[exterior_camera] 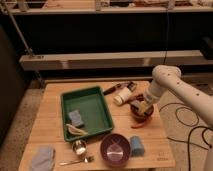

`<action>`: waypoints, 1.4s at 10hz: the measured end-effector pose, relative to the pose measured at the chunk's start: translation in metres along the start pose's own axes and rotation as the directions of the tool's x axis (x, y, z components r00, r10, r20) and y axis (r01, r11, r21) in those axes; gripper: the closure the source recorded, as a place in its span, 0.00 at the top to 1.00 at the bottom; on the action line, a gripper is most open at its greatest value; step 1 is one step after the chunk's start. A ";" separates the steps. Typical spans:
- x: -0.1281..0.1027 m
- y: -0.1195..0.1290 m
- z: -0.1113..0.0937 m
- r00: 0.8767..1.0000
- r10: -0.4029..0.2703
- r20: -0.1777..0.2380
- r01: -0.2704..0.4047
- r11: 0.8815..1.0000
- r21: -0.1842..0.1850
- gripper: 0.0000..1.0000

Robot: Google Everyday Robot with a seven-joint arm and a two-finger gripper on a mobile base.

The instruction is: Wipe red bowl with eraser

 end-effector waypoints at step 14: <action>0.053 -0.034 0.014 0.994 -0.113 0.004 0.113 0.994 -0.001 0.20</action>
